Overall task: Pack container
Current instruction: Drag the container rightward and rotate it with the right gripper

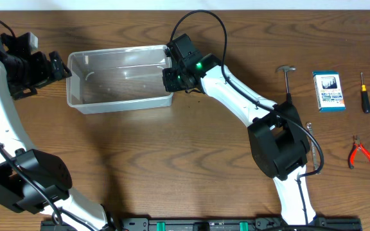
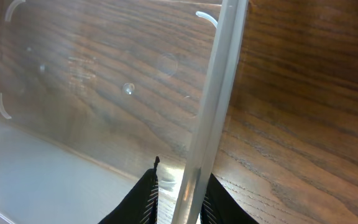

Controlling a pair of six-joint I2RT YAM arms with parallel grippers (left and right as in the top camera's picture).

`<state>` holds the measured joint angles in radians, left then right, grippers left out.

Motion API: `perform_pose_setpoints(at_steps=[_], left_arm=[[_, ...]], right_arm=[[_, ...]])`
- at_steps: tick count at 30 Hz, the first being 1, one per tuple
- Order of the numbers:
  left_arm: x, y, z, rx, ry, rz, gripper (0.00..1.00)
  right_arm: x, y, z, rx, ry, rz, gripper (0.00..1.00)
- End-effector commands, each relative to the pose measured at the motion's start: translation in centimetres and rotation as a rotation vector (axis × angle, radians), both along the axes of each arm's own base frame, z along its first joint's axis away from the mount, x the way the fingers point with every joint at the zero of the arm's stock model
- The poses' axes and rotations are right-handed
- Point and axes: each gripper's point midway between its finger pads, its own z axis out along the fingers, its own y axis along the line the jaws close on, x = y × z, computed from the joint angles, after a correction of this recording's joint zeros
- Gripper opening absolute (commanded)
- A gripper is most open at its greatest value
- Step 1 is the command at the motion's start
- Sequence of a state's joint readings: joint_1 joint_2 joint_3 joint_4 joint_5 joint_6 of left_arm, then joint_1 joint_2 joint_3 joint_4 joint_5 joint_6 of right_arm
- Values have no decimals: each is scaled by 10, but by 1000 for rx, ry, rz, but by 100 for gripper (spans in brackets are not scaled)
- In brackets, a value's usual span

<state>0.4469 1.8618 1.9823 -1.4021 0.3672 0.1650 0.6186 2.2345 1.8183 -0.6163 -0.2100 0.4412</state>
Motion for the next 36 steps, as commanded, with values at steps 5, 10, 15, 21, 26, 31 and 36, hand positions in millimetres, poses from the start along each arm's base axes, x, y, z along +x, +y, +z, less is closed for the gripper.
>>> perform_pose_setpoints(at_steps=[5, 10, 15, 21, 26, 31, 36], left_arm=[[0, 0, -4, 0, 11, -16, 98], [0, 0, -4, 0, 11, -16, 98], [0, 0, -4, 0, 11, -16, 98], [-1, 2, -5, 14, 17, -14, 98], [-1, 3, -5, 14, 17, -13, 98], [-1, 3, -5, 14, 17, -13, 98], [-1, 3, -5, 14, 18, -13, 98]], right_arm=[[12, 8, 14, 25, -36, 0, 18], [17, 14, 29, 45, -64, 2, 16], [19, 15, 34, 51, -72, 2, 9], [18, 14, 33, 45, -65, 2, 1], [18, 14, 33, 46, -65, 3, 1], [18, 20, 37, 75, -68, 17, 1], [17, 32, 45, 154, -56, 36, 1]])
